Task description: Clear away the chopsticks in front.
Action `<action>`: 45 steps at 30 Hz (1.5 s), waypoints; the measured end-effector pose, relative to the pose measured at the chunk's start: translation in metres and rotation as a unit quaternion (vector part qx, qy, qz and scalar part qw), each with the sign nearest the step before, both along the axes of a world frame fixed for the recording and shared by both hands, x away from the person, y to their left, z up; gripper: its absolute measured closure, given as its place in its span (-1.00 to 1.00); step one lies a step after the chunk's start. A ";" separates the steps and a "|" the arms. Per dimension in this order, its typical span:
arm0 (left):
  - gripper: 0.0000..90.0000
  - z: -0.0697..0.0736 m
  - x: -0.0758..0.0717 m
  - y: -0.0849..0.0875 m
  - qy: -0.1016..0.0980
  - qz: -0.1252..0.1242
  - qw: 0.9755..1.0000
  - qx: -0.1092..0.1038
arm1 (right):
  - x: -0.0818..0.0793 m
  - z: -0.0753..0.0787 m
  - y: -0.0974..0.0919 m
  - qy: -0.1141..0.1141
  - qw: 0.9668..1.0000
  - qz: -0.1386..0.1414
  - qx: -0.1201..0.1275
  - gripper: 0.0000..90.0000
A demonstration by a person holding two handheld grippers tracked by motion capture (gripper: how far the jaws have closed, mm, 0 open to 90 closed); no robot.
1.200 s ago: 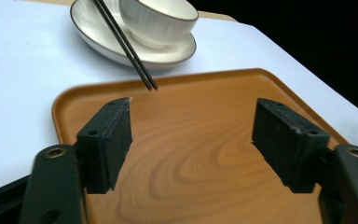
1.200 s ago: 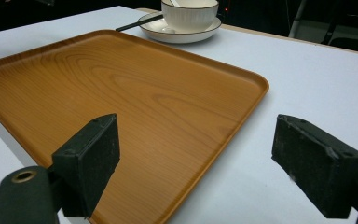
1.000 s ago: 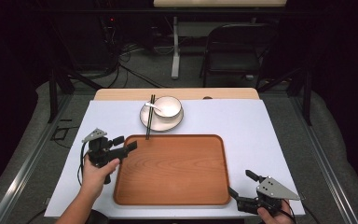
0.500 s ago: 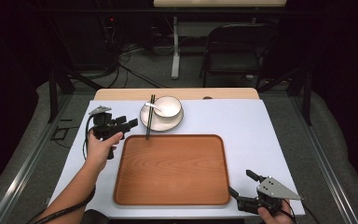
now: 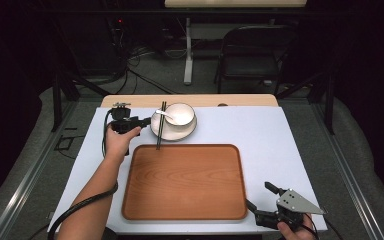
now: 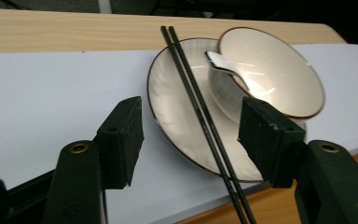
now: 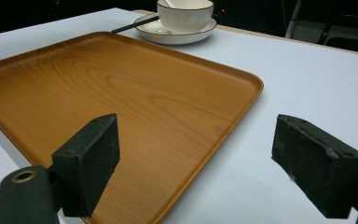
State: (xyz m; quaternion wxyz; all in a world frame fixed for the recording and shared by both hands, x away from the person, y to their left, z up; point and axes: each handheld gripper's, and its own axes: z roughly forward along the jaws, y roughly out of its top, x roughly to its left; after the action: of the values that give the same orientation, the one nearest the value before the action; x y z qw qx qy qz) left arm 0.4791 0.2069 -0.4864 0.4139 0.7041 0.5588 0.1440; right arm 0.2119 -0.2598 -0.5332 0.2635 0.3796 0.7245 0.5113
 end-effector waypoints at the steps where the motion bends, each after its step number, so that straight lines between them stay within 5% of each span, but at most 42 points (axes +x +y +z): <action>1: -0.09 -0.001 0.002 -0.002 0.001 0.004 1.000 0.006 | 0.000 0.000 0.000 -0.002 1.000 0.000 0.000 -0.68; 5: 0.06 -0.002 0.005 -0.007 0.022 0.006 1.000 0.012 | 0.000 0.000 -0.001 -0.002 1.000 -0.001 0.003 -0.68; 7: 0.16 -0.004 0.008 -0.013 0.060 0.009 0.998 0.003 | -0.001 0.000 -0.001 -0.002 1.000 -0.001 0.005 -0.68; 20: 0.53 -0.011 0.022 -0.039 0.128 0.011 0.991 0.027 | -0.001 0.000 -0.001 -0.003 1.000 -0.001 0.008 -0.68; 35: 0.58 -0.018 0.032 -0.051 0.147 0.020 0.988 0.044 | -0.002 0.000 -0.002 -0.010 1.000 0.001 0.008 -0.68; 45: 0.68 -0.021 0.036 -0.053 0.171 0.024 0.984 0.037 | -0.002 0.000 -0.003 -0.012 1.000 0.001 0.009 -0.68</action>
State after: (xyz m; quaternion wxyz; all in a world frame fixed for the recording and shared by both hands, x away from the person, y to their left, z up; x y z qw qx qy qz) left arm 0.5153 0.1537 -0.5071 0.2824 0.7191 0.6328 0.0516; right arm 0.2099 -0.2625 -0.5330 0.2680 0.3752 0.7170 0.5227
